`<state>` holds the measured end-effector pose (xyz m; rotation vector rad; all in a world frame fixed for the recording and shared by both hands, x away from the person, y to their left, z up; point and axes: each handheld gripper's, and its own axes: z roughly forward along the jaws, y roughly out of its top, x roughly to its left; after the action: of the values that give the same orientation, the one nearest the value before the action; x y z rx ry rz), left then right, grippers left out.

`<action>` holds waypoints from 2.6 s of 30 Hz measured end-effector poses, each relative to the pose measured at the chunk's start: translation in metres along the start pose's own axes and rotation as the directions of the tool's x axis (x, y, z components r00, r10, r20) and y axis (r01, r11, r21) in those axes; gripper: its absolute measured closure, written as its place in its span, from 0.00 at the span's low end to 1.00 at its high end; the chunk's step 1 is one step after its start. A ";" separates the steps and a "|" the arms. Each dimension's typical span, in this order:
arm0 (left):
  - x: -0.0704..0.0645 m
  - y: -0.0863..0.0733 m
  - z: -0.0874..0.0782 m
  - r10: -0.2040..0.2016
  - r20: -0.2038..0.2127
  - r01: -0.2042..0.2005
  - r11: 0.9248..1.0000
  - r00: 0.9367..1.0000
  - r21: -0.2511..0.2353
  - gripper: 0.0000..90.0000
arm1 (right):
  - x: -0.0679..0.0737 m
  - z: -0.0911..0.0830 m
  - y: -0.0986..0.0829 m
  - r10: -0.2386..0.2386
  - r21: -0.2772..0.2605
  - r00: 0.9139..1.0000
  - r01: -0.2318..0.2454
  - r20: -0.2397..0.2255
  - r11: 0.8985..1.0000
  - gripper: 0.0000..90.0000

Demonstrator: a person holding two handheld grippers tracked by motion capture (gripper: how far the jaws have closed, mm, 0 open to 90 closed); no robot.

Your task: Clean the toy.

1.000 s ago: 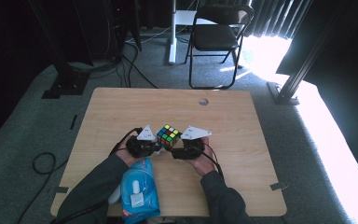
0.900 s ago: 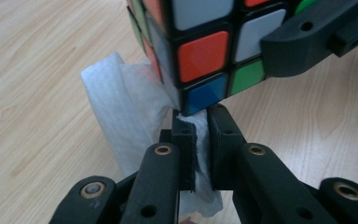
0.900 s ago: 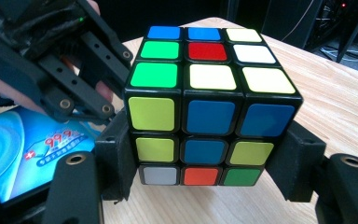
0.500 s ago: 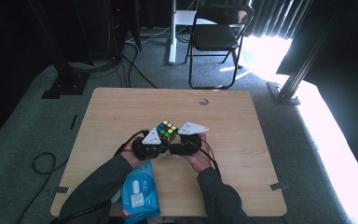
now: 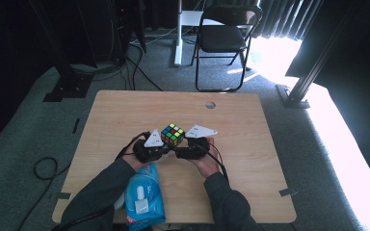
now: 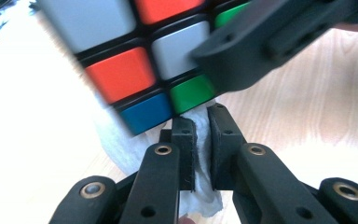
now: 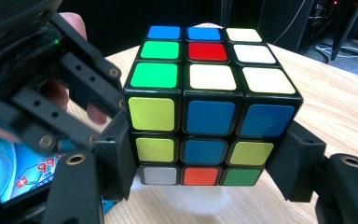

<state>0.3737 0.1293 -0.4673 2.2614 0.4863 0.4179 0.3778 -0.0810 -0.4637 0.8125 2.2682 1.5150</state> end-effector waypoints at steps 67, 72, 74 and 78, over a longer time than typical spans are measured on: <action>0.035 -0.033 -0.037 -0.159 -0.138 0.144 0.983 0.978 -0.113 0.91 | -0.014 0.024 -0.022 0.083 0.042 0.993 -0.087 0.087 0.995 0.38; 0.037 -0.037 -0.037 -0.189 -0.118 0.175 0.977 0.975 -0.124 0.91 | -0.013 0.041 -0.029 0.060 0.081 0.991 -0.070 0.120 0.994 0.38; 0.037 -0.036 -0.037 -0.188 -0.117 0.174 0.977 0.975 -0.122 0.91 | -0.012 0.047 -0.031 0.042 0.097 0.989 -0.056 0.140 0.994 0.38; 0.036 -0.036 -0.036 -0.183 -0.116 0.169 0.979 0.976 -0.117 0.90 | -0.012 0.058 -0.034 0.024 0.125 0.982 -0.048 0.185 0.991 0.38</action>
<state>0.3815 0.1912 -0.4651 2.0772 0.7075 0.4865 0.4082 -0.0544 -0.5188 0.9903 2.2427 1.2615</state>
